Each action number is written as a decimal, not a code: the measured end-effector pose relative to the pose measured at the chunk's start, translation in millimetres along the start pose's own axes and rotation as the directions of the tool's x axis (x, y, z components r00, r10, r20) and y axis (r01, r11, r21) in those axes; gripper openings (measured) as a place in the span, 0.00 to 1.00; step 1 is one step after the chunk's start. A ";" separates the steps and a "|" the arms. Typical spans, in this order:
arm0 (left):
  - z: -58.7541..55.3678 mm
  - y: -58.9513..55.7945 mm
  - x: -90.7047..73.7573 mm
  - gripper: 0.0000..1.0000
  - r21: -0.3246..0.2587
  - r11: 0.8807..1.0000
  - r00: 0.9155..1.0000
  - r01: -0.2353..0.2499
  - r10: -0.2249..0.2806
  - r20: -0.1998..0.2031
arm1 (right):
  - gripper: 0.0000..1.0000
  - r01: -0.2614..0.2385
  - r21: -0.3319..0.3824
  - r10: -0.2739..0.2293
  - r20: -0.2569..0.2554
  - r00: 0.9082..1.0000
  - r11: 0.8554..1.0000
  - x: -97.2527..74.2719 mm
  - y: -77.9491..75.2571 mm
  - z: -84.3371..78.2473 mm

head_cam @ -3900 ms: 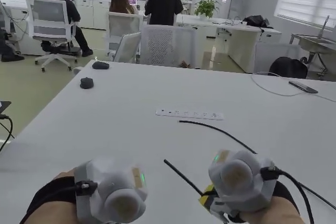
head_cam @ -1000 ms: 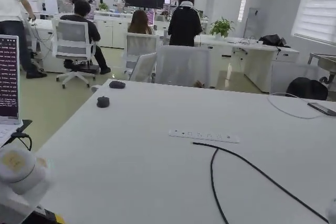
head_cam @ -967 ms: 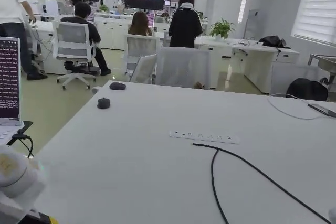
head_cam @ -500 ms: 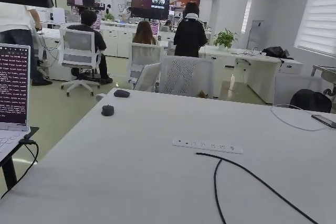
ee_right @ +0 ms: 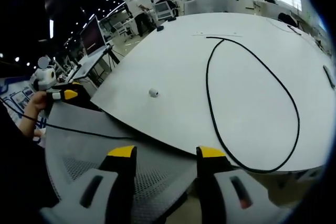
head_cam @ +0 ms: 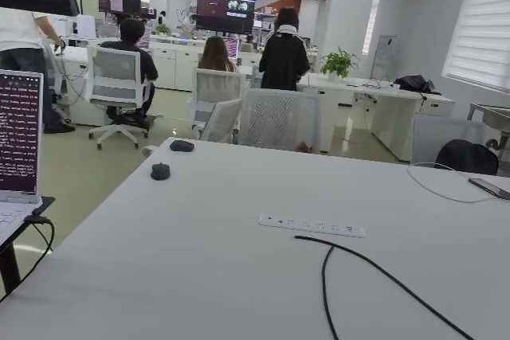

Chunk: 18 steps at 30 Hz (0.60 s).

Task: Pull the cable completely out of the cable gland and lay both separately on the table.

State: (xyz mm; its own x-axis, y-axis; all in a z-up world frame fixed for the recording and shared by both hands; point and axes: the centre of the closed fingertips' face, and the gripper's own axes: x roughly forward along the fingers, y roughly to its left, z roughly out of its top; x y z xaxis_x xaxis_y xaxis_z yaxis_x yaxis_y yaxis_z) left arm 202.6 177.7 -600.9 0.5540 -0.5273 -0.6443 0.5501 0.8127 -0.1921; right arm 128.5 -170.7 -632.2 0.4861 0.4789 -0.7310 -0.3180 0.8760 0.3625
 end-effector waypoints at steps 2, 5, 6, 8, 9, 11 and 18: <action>-1.0 -0.8 0.7 0.54 0.002 1.000 1.000 0.001 -0.001 -0.003 | 0.47 -0.002 0.000 0.002 -0.001 1.000 1.000 0.2 -0.1 0.2; -3.4 -1.6 2.2 0.54 0.002 1.000 1.000 0.006 -0.006 -0.011 | 0.47 0.000 0.000 0.000 -0.006 1.000 1.000 0.5 -0.1 -0.4; -4.0 -1.5 2.6 0.54 -0.001 1.000 1.000 0.007 -0.007 -0.012 | 0.47 -0.001 -0.002 0.000 -0.008 1.000 1.000 0.8 0.0 -0.5; -4.2 -1.2 3.5 0.55 -0.004 1.000 1.000 0.004 -0.004 -0.011 | 0.47 -0.001 -0.006 0.001 -0.013 1.000 1.000 1.5 -0.4 -0.8; -4.6 -1.9 3.9 0.55 -0.004 1.000 1.000 0.007 -0.007 -0.012 | 0.47 0.000 -0.006 0.000 -0.014 1.000 1.000 1.9 -0.6 -0.9; -5.6 -4.3 5.0 0.54 -0.003 1.000 1.000 0.017 -0.017 -0.019 | 0.47 -0.002 -0.007 0.001 -0.019 1.000 1.000 2.8 0.0 -1.5; -6.2 -8.5 7.1 0.55 0.002 0.999 0.999 0.032 -0.032 -0.028 | 0.45 -0.021 -0.013 0.020 -0.033 0.999 1.000 5.4 3.0 -2.5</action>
State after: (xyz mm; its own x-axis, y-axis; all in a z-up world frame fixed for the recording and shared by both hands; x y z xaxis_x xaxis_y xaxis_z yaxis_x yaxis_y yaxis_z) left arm 198.0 168.6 -608.5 0.5187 -0.5456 -0.6582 0.5684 0.7952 -0.2112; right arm 128.2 -165.6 -636.5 0.4527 0.4945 -0.7419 -0.3386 0.8651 0.3700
